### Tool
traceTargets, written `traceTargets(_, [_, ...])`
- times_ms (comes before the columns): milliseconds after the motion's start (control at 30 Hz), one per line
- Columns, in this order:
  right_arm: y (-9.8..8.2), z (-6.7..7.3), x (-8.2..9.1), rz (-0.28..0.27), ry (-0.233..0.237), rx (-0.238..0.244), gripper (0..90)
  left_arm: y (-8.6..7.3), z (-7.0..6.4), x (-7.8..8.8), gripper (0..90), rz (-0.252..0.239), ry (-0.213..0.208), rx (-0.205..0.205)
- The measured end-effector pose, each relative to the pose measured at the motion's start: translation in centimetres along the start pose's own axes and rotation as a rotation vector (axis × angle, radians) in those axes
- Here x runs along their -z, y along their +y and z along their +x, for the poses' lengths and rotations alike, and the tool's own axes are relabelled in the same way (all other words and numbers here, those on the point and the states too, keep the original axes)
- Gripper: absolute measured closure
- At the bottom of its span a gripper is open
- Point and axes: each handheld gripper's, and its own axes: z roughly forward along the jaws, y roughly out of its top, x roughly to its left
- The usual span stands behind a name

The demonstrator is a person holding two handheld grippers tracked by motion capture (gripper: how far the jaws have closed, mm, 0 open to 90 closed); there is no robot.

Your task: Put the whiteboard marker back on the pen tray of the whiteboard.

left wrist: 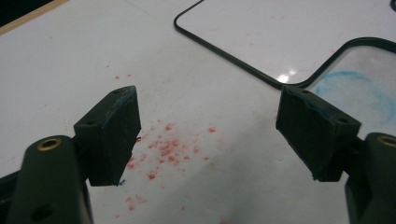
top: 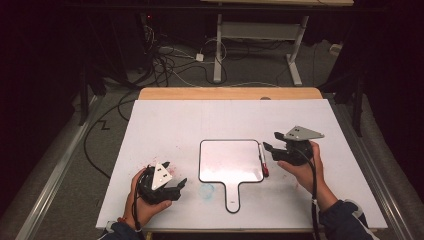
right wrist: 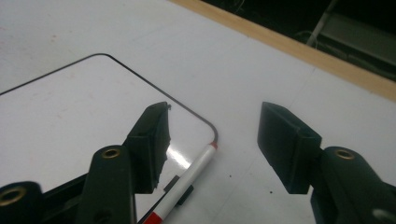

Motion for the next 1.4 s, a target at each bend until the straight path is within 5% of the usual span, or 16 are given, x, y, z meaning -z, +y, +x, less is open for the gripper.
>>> traceTargets(300, [-0.9,0.8,4.0,-0.074,0.006,0.060,30.2,0.1,0.4,0.2,21.2,-0.011,0.021,0.005])
traceTargets(500, [-2.7,1.4,5.2,-0.078,-0.020,0.117,27.2,0.2,0.2,0.0,21.0,-0.005,0.013,-0.027])
traceTargets(700, [-5.4,0.9,6.8,-0.077,-0.025,0.111,26.4,0.1,0.0,0.0,20.9,0.003,0.011,-0.066])
traceTargets(1033, [-9.1,1.6,6.4,0.008,-0.012,0.108,25.8,0.1,-0.1,0.2,20.6,-0.007,0.017,-0.083])
traceTargets(1400, [-8.6,2.2,7.1,-0.052,0.003,0.105,25.8,-0.1,-0.3,0.1,20.6,0.004,0.004,-0.089])
